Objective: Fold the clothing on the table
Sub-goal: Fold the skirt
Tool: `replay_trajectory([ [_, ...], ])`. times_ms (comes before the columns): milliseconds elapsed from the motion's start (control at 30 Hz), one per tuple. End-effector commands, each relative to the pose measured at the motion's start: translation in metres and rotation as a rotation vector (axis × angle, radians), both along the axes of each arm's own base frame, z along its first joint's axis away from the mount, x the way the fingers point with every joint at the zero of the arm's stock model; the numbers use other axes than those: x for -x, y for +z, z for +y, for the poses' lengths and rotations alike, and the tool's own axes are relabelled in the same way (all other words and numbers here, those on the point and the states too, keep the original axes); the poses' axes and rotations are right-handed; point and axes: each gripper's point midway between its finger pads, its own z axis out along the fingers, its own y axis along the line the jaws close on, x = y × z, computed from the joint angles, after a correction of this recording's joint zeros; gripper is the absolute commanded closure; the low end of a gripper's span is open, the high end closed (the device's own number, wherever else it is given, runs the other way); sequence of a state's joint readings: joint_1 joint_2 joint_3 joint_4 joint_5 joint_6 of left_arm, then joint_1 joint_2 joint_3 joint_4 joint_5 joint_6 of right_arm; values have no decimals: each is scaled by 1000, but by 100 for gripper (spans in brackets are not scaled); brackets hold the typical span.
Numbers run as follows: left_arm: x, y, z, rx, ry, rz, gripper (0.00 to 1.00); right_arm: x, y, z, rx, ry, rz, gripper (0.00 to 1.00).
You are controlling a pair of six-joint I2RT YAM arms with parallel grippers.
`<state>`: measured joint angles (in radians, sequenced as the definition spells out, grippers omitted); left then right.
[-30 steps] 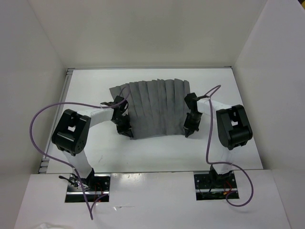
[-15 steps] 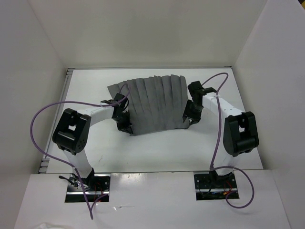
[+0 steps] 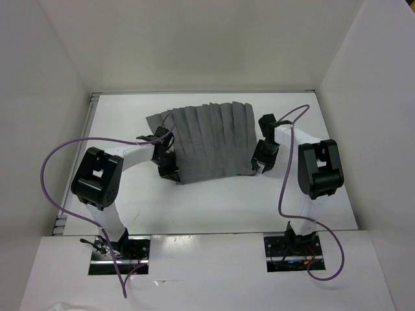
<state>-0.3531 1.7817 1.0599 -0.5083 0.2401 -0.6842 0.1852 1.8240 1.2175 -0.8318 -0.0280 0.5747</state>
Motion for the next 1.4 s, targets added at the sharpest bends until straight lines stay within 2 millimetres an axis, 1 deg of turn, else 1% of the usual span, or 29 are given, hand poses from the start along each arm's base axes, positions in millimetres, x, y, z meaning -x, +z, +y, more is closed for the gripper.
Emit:
replay_trajectory([
  [0, 4, 5, 7, -10, -2, 0, 100, -13, -12, 3, -15, 8, -19, 50],
  [167, 2, 2, 9, -10, 7, 2, 100, -18, -19, 11, -60, 14, -26, 60],
  [200, 3, 3, 7, 1, 4, 6, 100, -19, -22, 12, -60, 14, -28, 83],
  [233, 2, 0, 5, 9, 2, 9, 100, -23, -22, 14, -73, 7, -39, 97],
  [300, 1, -3, 3, 19, -2, 15, 100, -28, -16, 12, -60, -4, -63, 100],
  [367, -16, 8, 0, 39, -4, -24, 100, -39, -3, 10, -45, -8, -106, 100],
  [400, -25, 15, 2, 42, -2, -45, 100, -57, 20, 12, -47, -9, -172, 100],
  [467, -48, 35, 8, 43, 16, -96, 100, -71, 46, 10, -31, -5, -231, 100],
  [500, -75, 64, 5, 64, 18, -182, 100, -94, 77, 9, -45, -16, -316, 100],
  [567, -105, 94, 19, 53, 45, -270, 100, -109, 110, 4, -39, -9, -387, 100],
  [600, -118, 111, 24, 57, 51, -315, 100, -128, 142, 2, -50, -20, -468, 100],
  [633, -138, 140, 27, 71, 68, -389, 100, -135, 160, 3, -57, -21, -516, 100],
  [667, -148, 153, 39, 79, 86, -423, 100, -139, 170, -1, -54, -23, -537, 100],
  [700, -153, 160, 45, 78, 100, -436, 100, -145, 186, -1, -60, -24, -577, 100],
  [733, -154, 165, 45, 101, 99, -443, 100, -148, 190, -4, -59, -33, -589, 100],
  [833, -145, 160, 50, 106, 105, -428, 100, -136, 181, 3, -99, -1, -548, 100],
  [867, -139, 156, 48, 120, 98, -419, 100, -123, 162, 5, -109, 5, -493, 100],
  [900, -122, 135, 48, 124, 93, -361, 100, -114, 155, 6, -122, 11, -467, 100],
  [933, -113, 138, 46, 145, 94, -367, 100, -105, 149, 8, -137, 17, -450, 100],
  [967, -101, 134, 42, 178, 94, -341, 100, -81, 141, 11, -163, 27, -414, 100],
  [1000, -90, 142, 41, 194, 86, -362, 100, -69, 138, 12, -175, 31, -399, 100],
  [1033, -67, 125, 41, 204, 106, -296, 100, -58, 136, 12, -184, 34, -390, 100],
  [1067, -54, 137, 41, 221, 108, -323, 100, -32, 133, 10, -190, 35, -360, 100],
  [1100, -43, 139, 40, 240, 109, -318, 100, -18, 133, 14, -206, 36, -343, 100],
  [1133, -24, 130, 40, 246, 122, -271, 100, 2, 124, 14, -213, 36, -302, 100],
  [1167, -9, 142, 42, 250, 120, -290, 100, 15, 137, 17, -244, 37, -326, 100],
  [1233, 8, 149, 43, 257, 139, -283, 100, 44, 134, 15, -249, 23, -264, 100],
  [1267, 21, 157, 45, 259, 139, -290, 100, 56, 144, 13, -253, 14, -273, 100],
  [1367, 30, 169, 48, 267, 166, -292, 100, 64, 158, 15, -271, -4, -288, 100],
])
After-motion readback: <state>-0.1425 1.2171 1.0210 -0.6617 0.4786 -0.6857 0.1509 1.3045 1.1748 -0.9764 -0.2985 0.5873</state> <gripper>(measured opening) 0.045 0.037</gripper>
